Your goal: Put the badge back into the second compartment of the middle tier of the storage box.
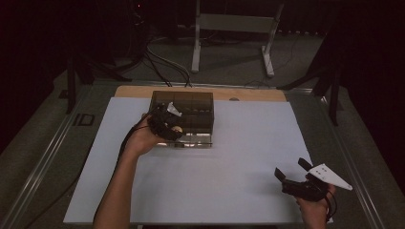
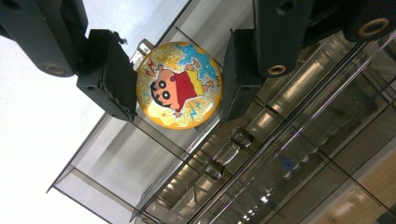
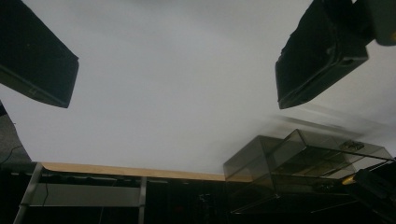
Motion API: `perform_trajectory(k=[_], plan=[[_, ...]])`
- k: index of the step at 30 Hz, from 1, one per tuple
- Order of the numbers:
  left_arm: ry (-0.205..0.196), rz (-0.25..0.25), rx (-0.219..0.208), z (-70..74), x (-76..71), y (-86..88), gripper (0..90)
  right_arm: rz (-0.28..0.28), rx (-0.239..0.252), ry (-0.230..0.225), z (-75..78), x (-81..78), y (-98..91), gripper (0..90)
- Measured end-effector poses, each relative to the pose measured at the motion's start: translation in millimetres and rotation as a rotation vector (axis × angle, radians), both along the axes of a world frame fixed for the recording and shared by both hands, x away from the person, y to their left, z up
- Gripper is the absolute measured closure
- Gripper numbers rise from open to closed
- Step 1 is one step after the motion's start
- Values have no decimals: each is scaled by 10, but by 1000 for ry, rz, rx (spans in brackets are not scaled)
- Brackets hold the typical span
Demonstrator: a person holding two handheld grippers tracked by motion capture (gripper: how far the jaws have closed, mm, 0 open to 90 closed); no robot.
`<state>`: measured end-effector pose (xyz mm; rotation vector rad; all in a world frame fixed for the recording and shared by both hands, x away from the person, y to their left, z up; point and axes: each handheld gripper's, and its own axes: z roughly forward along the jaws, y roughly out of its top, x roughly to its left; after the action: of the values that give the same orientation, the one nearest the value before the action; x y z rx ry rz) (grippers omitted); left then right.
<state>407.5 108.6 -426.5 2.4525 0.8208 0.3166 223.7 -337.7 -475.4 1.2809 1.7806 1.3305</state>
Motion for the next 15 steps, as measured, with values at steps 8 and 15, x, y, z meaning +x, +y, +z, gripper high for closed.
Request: perform_trajectory(k=[8,15], plan=[[6,1,-2,-28,20,-38,488,1,-2,0,-1,3,3,0],[13,2,-1,-58,39,-56,488,0,0,0,1,0,0,0]])
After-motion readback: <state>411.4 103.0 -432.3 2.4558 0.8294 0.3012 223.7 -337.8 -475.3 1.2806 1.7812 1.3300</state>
